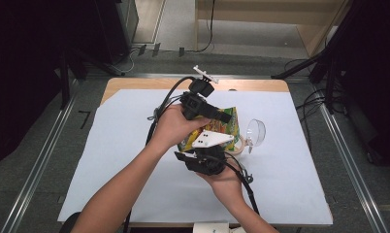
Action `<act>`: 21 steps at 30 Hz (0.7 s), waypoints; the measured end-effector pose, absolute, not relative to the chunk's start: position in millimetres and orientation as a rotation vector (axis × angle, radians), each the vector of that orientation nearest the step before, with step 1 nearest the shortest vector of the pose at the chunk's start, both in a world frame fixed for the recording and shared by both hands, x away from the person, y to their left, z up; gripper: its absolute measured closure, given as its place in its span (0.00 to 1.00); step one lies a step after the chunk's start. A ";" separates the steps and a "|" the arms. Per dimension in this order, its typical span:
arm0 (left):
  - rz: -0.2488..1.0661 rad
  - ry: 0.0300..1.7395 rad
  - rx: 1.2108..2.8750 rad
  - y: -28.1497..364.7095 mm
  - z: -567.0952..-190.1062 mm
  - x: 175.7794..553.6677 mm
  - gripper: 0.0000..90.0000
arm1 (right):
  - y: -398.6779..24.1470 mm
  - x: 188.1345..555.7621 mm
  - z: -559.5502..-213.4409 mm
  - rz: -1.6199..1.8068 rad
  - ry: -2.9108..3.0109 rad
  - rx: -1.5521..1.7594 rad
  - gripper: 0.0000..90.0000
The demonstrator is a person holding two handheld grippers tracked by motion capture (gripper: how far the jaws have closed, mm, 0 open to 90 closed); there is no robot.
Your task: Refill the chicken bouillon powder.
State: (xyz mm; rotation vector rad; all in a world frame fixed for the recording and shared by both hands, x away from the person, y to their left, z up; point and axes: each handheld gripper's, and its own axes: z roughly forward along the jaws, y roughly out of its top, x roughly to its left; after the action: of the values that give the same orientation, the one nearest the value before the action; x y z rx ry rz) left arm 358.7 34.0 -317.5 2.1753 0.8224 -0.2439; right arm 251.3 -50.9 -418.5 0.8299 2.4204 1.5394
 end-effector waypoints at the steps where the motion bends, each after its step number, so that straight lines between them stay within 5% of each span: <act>1: -0.244 0.822 2.175 34.0 -317.5 358.7 0.77 | -50.9 251.3 -418.5 1.539 2.420 0.830 0.79; 21: -0.278 0.844 2.167 29.6 -316.5 368.6 0.77 | -55.6 256.3 -413.5 1.543 2.415 0.863 0.77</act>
State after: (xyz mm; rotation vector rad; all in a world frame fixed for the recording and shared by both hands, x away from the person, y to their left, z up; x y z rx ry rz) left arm 368.6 29.6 -316.5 2.1672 0.8439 -0.2783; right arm 256.3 -55.6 -413.5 0.8626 2.4154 1.5432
